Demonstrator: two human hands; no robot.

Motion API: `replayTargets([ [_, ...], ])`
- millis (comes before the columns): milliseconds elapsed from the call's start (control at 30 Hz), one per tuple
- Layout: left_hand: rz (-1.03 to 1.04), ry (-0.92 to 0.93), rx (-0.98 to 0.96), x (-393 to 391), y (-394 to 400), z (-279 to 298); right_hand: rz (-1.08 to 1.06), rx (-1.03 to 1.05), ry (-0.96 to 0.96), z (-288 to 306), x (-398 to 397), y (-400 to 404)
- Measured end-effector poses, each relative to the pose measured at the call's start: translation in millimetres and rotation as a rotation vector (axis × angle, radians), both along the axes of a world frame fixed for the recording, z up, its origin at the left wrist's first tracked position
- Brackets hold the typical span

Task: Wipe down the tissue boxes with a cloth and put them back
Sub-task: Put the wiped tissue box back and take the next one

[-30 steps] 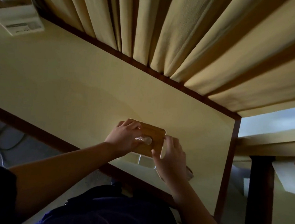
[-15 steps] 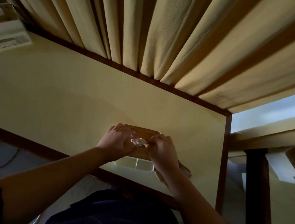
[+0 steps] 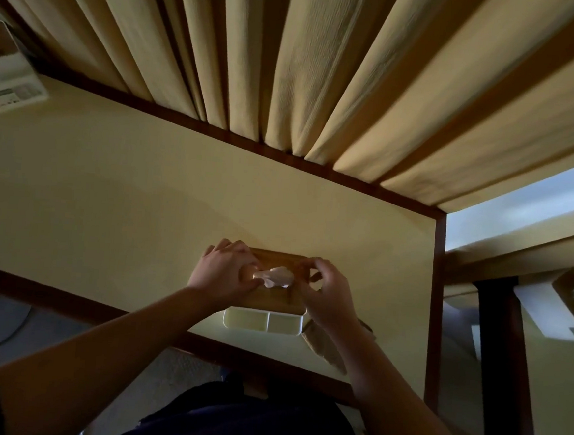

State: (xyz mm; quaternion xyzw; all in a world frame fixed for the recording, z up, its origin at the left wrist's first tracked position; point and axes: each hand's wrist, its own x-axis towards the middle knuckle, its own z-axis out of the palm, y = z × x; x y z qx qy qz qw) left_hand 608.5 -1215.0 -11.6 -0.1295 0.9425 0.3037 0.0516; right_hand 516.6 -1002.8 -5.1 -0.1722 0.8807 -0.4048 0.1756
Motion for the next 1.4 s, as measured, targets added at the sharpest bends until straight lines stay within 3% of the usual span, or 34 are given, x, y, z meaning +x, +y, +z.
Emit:
replayTargets([
  [100,0.05,0.058,0.008,11,-3,4,-0.051,0.034,0.051,2,-3,14],
  [267,-0.118,-0.209,-0.152,20,-13,0,0.384,0.501,-0.086,4,-7,26],
  [367,-0.178,-0.293,-0.272,14,-11,-1,0.461,0.557,-0.001,-5,-9,19],
  [633,-0.235,-0.243,-0.304,-41,4,33,0.351,0.407,0.111,1,-46,49],
  [1000,-0.599,-0.231,-0.47,-237,120,77,-0.073,0.388,0.104,25,-130,161],
  [1400,-0.655,-0.308,-0.403,-381,230,42,-0.318,0.341,0.055,0,-225,242],
])
